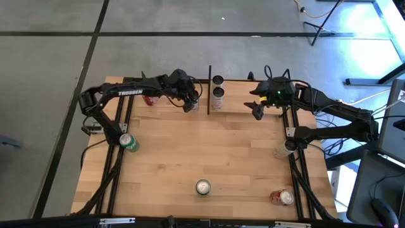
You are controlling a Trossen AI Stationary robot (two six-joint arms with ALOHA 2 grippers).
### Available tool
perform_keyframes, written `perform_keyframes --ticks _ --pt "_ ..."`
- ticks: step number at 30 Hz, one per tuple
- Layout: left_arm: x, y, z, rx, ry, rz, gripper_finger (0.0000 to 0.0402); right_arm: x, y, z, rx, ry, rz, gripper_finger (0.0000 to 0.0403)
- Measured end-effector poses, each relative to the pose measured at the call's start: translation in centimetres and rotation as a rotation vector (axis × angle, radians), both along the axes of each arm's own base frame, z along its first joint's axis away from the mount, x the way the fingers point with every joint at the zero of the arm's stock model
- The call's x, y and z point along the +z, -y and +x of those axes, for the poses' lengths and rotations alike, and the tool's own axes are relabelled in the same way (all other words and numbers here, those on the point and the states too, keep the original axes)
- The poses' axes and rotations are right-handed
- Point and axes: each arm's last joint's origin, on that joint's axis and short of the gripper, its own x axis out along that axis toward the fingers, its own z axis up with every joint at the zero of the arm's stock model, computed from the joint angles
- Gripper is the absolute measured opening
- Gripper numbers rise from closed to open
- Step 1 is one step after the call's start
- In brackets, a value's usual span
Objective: Place canned beverage on shelf
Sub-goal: Put the top white-yellow soda can on the shelf
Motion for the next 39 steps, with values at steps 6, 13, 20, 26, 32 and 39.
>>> perform_keyframes --ticks 6,13,20,26,32,39 --pt "0.5 0.2 -0.1 0.032 0.032 -0.023 0.0235 0.0 0.0 0.0 -0.001 0.001 0.0 0.0286" --pt "4.1 3.3 -0.4 -0.022 0.039 -0.034 0.022 0.0 0.0 0.0 -0.002 0.003 0.002 0.0286" --pt "5.4 9.6 2.0 -0.146 0.153 -0.08 0.022 -0.6 0.2 0.9 0.002 0.002 0.083 0.0286" --pt "3.6 13.6 5.1 -0.149 0.212 -0.072 0.0222 -1.4 -0.5 2.3 0.145 -0.009 0.177 0.0286" --pt "0.2 14.4 8.1 -0.126 0.195 -0.085 0.0223 -2.1 -2.3 3.8 0.256 -0.059 0.093 0.0286" --pt "0.1 14.3 11.3 -0.12 0.134 -0.062 0.0224 -4.9 -2.8 4.1 0.234 -0.087 0.112 0.0286"
